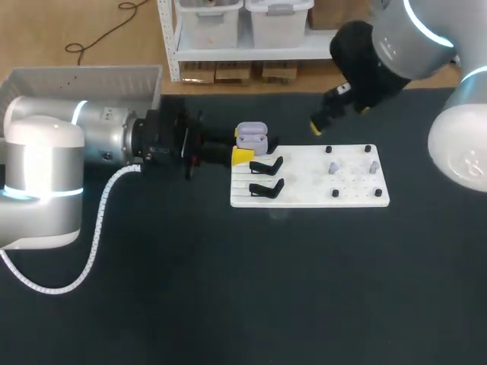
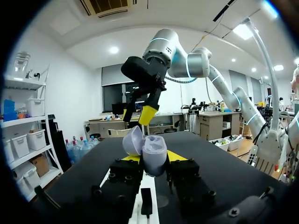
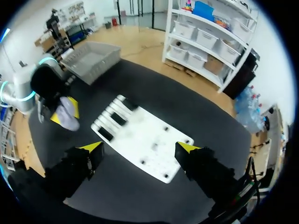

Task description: Pick up each earbud case from the left stands, insert the matching earbuds, close the lid, and place the case in the box.

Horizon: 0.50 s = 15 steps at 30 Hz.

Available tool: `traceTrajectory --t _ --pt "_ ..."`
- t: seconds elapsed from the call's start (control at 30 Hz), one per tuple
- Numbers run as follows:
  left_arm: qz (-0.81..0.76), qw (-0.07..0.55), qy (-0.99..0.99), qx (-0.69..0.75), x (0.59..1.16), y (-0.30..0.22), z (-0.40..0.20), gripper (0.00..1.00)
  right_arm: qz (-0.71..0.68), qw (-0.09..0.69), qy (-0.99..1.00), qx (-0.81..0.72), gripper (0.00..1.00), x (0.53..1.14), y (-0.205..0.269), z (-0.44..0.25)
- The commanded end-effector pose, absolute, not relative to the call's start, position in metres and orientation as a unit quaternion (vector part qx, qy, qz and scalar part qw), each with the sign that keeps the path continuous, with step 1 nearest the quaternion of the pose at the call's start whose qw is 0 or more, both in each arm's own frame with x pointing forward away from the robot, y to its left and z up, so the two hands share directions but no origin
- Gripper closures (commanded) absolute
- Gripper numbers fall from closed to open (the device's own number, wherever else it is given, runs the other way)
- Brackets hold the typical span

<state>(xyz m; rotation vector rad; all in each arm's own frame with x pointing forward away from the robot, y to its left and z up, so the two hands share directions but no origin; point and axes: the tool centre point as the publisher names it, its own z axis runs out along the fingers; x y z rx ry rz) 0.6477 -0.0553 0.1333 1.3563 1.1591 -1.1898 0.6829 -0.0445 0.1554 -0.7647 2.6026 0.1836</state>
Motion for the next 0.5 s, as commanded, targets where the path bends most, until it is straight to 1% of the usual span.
traceTrajectory --t 0.03,0.23,0.5 --pt "-0.487 0.480 0.474 0.555 0.648 -0.055 0.132 1.00 -0.001 0.207 0.944 -0.257 0.00 0.687 -0.065 0.143" --pt "-0.487 0.480 0.474 0.555 0.648 -0.055 0.132 1.00 -0.051 0.166 0.958 -0.226 0.00 0.693 -0.099 0.108" --pt "-0.487 0.480 0.474 0.555 0.648 -0.055 0.132 1.00 -0.087 0.115 0.965 -0.219 0.00 0.700 -0.117 0.078"
